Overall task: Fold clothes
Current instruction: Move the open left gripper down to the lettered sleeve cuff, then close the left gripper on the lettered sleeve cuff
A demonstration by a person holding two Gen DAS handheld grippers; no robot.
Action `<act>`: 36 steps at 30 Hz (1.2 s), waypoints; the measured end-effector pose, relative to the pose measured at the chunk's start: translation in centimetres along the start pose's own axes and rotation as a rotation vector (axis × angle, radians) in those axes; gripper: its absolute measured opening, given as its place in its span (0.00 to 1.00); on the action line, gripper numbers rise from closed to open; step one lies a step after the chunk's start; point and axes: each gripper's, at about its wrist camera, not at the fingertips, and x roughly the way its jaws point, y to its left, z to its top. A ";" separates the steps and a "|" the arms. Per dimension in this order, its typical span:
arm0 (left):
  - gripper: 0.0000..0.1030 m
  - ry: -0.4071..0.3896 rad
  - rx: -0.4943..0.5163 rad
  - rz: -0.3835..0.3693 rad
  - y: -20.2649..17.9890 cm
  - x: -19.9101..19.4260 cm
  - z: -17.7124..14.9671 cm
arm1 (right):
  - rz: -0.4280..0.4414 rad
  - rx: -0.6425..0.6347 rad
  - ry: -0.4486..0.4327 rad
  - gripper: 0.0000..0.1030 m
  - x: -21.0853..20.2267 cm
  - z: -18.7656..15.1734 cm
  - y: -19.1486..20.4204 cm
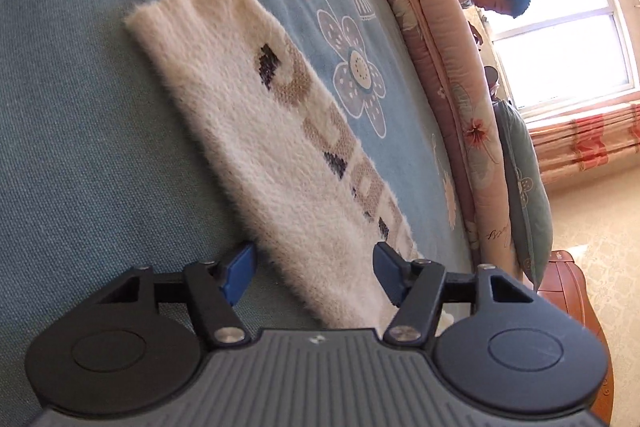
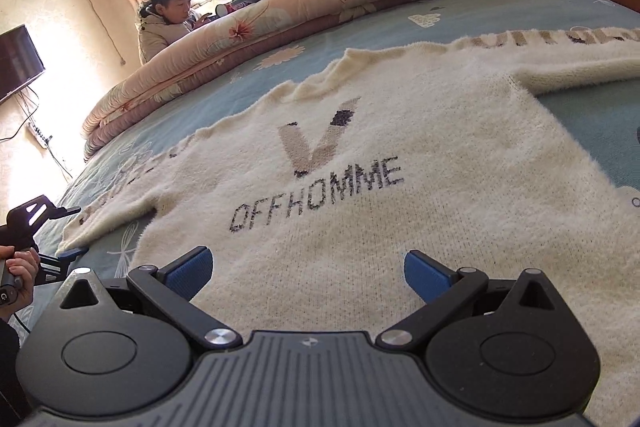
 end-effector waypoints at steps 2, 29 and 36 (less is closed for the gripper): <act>0.60 0.013 -0.016 0.007 0.0 0.2 0.4 | -0.005 0.009 0.002 1.00 -0.2 0.3 0.3; 0.60 0.012 0.039 -0.069 1.3 2.2 6.1 | 0.268 -0.495 0.409 1.00 8.8 4.5 18.4; 0.62 0.009 0.067 -0.078 1.2 2.6 6.4 | 0.267 -0.532 0.457 1.00 9.9 3.6 19.2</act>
